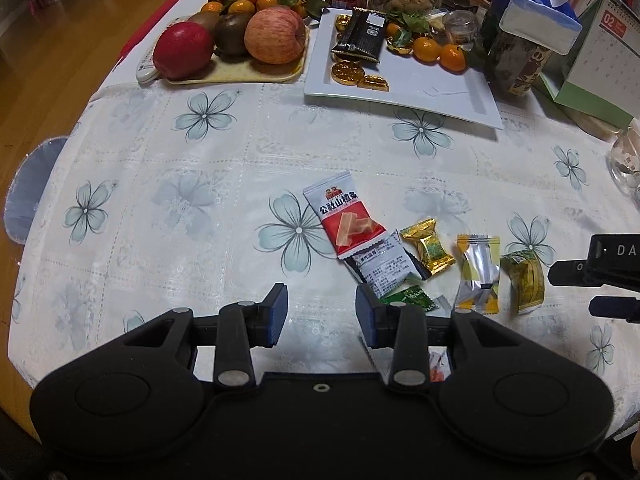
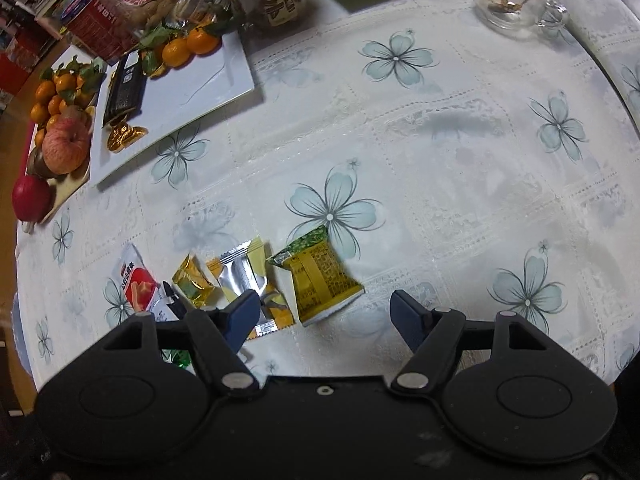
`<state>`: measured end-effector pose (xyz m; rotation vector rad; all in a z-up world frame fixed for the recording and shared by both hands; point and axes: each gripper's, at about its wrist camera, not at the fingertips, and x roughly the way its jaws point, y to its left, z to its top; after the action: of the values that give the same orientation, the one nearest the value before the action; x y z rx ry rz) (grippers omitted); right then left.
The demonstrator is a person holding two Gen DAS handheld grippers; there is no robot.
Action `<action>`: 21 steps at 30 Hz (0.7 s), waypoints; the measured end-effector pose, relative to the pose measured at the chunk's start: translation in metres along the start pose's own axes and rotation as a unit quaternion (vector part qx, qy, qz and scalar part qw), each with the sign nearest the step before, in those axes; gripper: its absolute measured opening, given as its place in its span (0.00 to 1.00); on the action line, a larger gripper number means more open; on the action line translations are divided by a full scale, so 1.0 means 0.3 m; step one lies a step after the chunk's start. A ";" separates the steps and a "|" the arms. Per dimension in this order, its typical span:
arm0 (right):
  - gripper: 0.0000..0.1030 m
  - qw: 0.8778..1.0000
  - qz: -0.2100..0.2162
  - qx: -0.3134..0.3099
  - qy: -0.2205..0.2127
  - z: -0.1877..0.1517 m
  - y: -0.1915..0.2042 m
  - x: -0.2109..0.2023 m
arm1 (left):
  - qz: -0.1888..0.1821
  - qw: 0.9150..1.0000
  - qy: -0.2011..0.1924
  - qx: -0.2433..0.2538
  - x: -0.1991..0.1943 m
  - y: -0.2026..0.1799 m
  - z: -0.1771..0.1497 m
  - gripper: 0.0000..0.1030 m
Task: Organize snacks
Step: 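Move both tools back over the remaining snack pile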
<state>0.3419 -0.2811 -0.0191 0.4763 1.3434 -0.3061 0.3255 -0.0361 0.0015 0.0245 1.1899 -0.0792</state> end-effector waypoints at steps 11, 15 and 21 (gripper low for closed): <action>0.67 0.998 -0.025 -0.040 0.049 0.074 0.045 0.125 | -0.023 1.000 0.021 -0.007 0.031 0.003 0.059 0.46; 0.67 0.997 -0.030 -0.041 0.056 0.081 0.048 0.161 | -0.032 0.998 0.046 -0.020 0.062 0.014 0.067 0.45; 0.67 0.997 -0.040 -0.028 0.064 0.084 0.055 0.208 | -0.057 0.995 0.073 -0.028 0.092 0.019 0.074 0.45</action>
<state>0.3843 -0.2759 -0.0735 0.4012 1.4940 -0.3074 0.3567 -0.0330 -0.0161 -0.0884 1.3392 -0.1453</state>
